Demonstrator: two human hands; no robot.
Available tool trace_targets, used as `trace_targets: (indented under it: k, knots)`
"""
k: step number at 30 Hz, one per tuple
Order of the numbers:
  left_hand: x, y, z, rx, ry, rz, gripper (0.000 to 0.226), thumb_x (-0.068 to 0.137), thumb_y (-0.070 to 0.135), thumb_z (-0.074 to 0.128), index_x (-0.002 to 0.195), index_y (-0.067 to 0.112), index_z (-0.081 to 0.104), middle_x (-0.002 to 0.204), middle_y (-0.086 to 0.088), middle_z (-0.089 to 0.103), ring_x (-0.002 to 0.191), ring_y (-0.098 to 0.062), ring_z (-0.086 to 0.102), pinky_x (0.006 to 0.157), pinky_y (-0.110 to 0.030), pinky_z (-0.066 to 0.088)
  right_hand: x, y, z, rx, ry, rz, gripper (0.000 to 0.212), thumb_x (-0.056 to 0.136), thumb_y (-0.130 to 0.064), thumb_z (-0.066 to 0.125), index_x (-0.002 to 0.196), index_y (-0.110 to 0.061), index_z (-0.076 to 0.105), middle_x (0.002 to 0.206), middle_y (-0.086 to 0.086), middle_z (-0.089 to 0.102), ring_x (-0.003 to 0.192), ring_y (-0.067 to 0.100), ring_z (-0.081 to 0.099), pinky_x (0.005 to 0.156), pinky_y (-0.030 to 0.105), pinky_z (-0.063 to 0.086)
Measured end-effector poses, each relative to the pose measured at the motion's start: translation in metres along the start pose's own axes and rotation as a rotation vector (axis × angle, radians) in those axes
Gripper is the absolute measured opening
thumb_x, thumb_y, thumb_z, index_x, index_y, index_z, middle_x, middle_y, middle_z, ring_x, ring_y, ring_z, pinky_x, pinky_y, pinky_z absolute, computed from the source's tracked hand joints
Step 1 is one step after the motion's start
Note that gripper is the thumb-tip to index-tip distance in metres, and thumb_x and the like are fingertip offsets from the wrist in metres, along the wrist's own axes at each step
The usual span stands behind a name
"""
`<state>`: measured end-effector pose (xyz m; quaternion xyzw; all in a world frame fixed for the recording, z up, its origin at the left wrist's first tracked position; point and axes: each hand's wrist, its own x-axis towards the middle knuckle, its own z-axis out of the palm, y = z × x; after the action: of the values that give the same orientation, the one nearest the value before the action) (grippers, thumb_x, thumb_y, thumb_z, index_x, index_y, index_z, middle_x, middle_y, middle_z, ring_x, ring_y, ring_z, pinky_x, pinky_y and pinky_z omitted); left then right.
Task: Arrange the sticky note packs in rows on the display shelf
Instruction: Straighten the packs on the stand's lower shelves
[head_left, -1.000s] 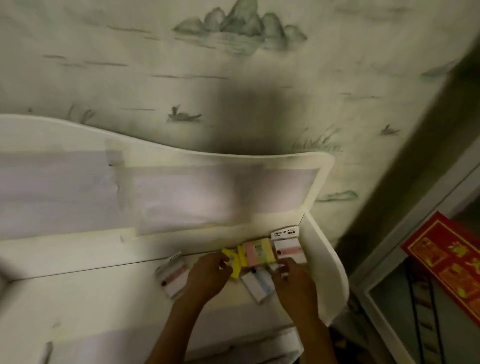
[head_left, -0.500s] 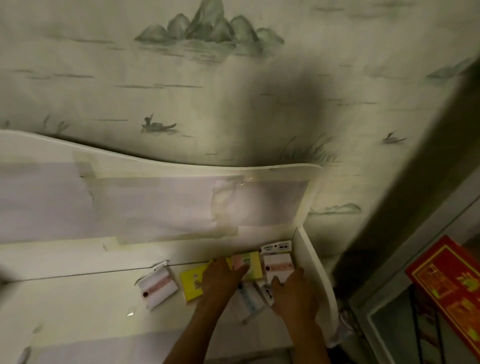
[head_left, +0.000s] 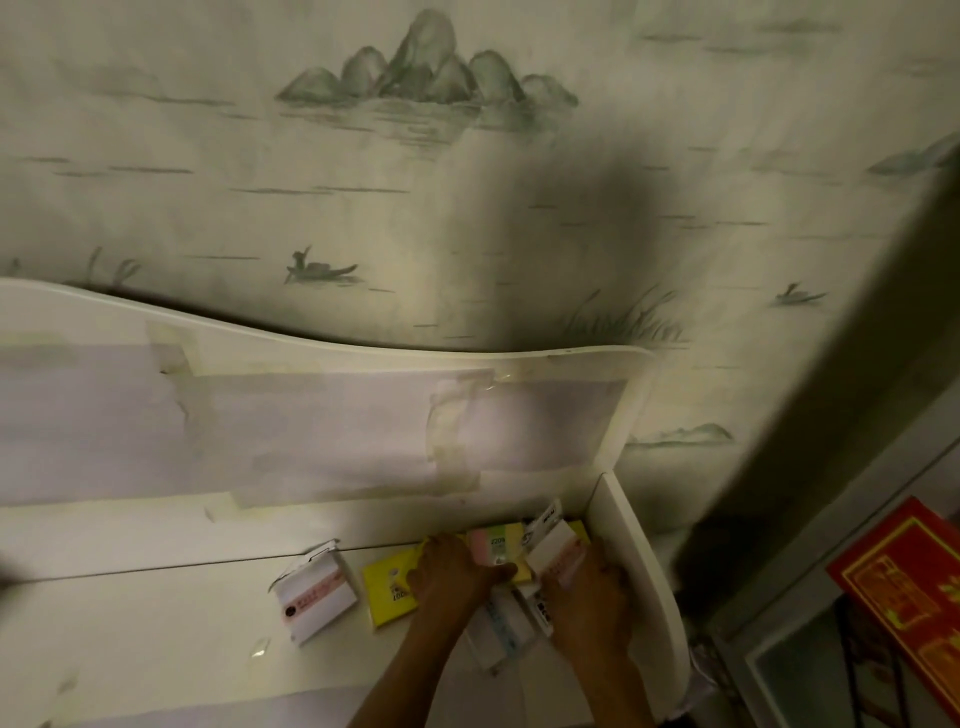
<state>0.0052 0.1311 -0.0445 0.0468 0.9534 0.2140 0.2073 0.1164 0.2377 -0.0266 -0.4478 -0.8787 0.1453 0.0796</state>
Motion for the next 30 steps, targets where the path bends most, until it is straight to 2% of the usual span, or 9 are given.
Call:
trace_targets:
  k: [5,10,13,17,22,24,26,28,30]
  knots:
    - [0.002,0.000,-0.002,-0.084,-0.009,-0.038,0.115,0.047,0.080,0.072,0.137,0.016,0.042,0.138,-0.008,0.047,0.128,-0.029,0.046,0.101,-0.041,0.042,0.005,0.000,-0.001,0.088,-0.062,0.009,0.059,0.087,-0.053,0.060,0.133,-0.021,0.041,0.124,0.006,0.055,0.111,0.022,0.057,0.085,0.031,0.052]
    - [-0.004,0.005,0.002,-0.063,0.002,-0.012,0.094,0.059,0.074,0.071,0.132,0.018,0.049,0.141,-0.010,0.043,0.130,-0.031,0.040,0.103,-0.043,0.039,0.008,-0.002,-0.004,0.071,-0.049,-0.014,0.048,0.088,-0.049,0.062,0.123,-0.020,0.046,0.117,0.004,0.059,0.104,0.019,0.061,0.085,0.032,0.055]
    - [-0.006,0.005,0.004,-0.095,0.016,-0.019,0.090,0.060,0.071,0.073,0.130,0.019,0.051,0.141,-0.010,0.040,0.131,-0.032,0.037,0.103,-0.043,0.037,0.006,-0.004,-0.007,0.052,-0.034,0.001,0.045,0.087,-0.048,0.063,0.119,-0.020,0.047,0.114,0.004,0.061,0.100,0.019,0.064,0.082,0.033,0.057]
    - [-0.008,0.007,0.004,-0.128,0.042,-0.026,0.077,0.062,0.067,0.074,0.121,0.020,0.058,0.134,-0.011,0.037,0.128,-0.033,0.034,0.099,-0.041,0.039,0.003,-0.005,-0.010,0.065,-0.026,0.032,0.055,0.082,-0.053,0.066,0.124,-0.025,0.046,0.112,0.003,0.062,0.100,0.021,0.064,0.079,0.033,0.056]
    - [-0.007,0.009,0.009,-0.190,0.031,-0.014,0.082,0.061,0.064,0.074,0.126,0.018,0.056,0.133,-0.013,0.048,0.127,-0.033,0.041,0.099,-0.040,0.043,0.003,-0.002,-0.009,0.028,-0.012,0.020,0.074,0.082,-0.058,0.063,0.142,-0.028,0.033,0.121,0.004,0.054,0.106,0.019,0.059,0.082,0.029,0.050]
    - [-0.009,0.010,0.009,-0.179,0.043,-0.009,0.083,0.065,0.062,0.074,0.130,0.016,0.052,0.136,-0.014,0.045,0.130,-0.033,0.039,0.101,-0.039,0.040,0.002,-0.004,-0.011,0.011,-0.014,0.020,0.076,0.082,-0.057,0.063,0.145,-0.028,0.031,0.127,0.006,0.049,0.109,0.020,0.057,0.083,0.029,0.049]
    - [-0.011,0.011,0.009,-0.176,0.046,-0.003,0.081,0.066,0.059,0.075,0.130,0.015,0.052,0.134,-0.013,0.047,0.129,-0.033,0.041,0.099,-0.039,0.040,-0.001,-0.006,-0.013,-0.033,0.025,0.010,0.071,0.082,-0.051,0.066,0.142,-0.028,0.037,0.129,0.009,0.046,0.107,0.022,0.056,0.082,0.029,0.050]
    - [-0.013,0.013,0.007,-0.202,0.048,0.009,0.071,0.063,0.059,0.076,0.118,0.016,0.061,0.124,-0.011,0.058,0.118,-0.031,0.053,0.092,-0.037,0.046,-0.004,-0.007,-0.013,-0.045,0.067,-0.014,0.067,0.075,-0.044,0.075,0.133,-0.024,0.050,0.122,0.013,0.048,0.100,0.026,0.057,0.076,0.032,0.051]
    - [-0.013,0.013,0.005,-0.263,0.043,0.035,0.047,0.061,0.053,0.079,0.091,0.019,0.067,0.103,-0.008,0.069,0.096,-0.027,0.065,0.078,-0.034,0.054,-0.002,-0.004,-0.007,-0.037,0.111,-0.063,0.063,0.063,-0.041,0.085,0.117,-0.020,0.061,0.110,0.013,0.053,0.096,0.031,0.055,0.071,0.037,0.052]
